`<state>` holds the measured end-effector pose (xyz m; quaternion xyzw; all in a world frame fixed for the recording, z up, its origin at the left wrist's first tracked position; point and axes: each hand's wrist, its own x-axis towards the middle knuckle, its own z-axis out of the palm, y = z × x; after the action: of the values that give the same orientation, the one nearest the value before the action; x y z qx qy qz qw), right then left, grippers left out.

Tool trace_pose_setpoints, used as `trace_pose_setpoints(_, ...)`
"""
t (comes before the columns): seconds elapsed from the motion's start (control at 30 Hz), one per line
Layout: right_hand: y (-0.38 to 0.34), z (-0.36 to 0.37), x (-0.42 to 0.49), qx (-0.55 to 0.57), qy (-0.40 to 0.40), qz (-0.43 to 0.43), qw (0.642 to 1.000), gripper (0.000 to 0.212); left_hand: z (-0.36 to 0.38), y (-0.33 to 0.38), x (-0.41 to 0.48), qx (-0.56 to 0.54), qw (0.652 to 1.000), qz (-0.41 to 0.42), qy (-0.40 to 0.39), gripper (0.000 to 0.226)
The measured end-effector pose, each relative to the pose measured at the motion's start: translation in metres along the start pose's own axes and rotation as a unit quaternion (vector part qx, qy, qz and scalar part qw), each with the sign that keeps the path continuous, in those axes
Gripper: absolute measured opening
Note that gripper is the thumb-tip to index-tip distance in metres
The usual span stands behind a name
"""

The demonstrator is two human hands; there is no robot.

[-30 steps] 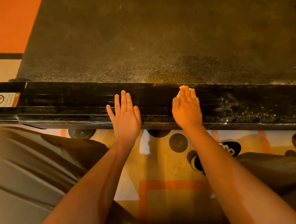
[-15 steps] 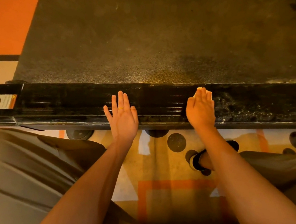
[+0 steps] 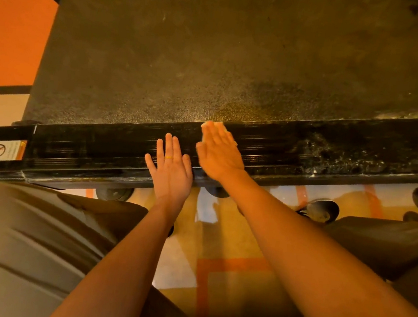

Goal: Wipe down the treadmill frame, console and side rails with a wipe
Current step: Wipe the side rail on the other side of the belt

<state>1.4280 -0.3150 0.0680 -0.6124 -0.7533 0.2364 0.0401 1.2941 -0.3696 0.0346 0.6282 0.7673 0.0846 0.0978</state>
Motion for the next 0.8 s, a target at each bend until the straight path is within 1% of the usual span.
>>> trace_pose_setpoints(0.17, 0.108, -0.041, -0.011, -0.005, 0.046, 0.126, 0.991, 0.060, 0.000, 0.003, -0.001, -0.001, 1.000, 0.000, 0.004, 0.058)
trace_pose_setpoints(0.2, 0.117, -0.044, -0.014, -0.007, 0.049, 0.146, 0.988, 0.060, 0.000, 0.003, -0.001, -0.001, 1.000, -0.001, 0.005, 0.058)
trace_pose_setpoints(0.27, 0.110, -0.040, -0.015, 0.003, 0.052, 0.166, 0.985, 0.062, -0.001, 0.003, -0.001, -0.002, 1.000, -0.003, 0.004, 0.058)
trace_pose_setpoints(0.33, 0.083, -0.028, -0.015, 0.006, 0.046, 0.142, 0.989, 0.064, -0.001, 0.004, -0.002, 0.000, 1.000, -0.007, 0.002, 0.058)
trace_pose_setpoints(0.43, 0.048, -0.010, -0.012, -0.001, 0.027, 0.060, 0.998, 0.063, 0.001, 0.008, -0.001, 0.013, 1.000, -0.024, 0.014, 0.060)
trace_pose_setpoints(0.53, 0.052, -0.011, 0.000, -0.012, 0.014, 0.014, 1.000, 0.060, 0.007, 0.015, 0.001, 0.016, 0.998, -0.048, 0.040, 0.062)
trace_pose_setpoints(0.6, 0.065, -0.016, 0.005, -0.014, 0.006, 0.010, 1.000, 0.059, 0.011, 0.018, 0.001, 0.019, 0.997, -0.059, 0.052, 0.060)
trace_pose_setpoints(0.67, 0.078, -0.021, 0.000, -0.008, 0.011, 0.027, 1.000, 0.059, 0.013, 0.023, 0.001, 0.015, 0.995, -0.073, 0.063, 0.060)
trace_pose_setpoints(0.8, 0.093, -0.020, -0.053, -0.007, 0.029, 0.040, 0.999, 0.061, 0.018, 0.042, 0.002, -0.009, 0.990, -0.117, 0.081, 0.061)
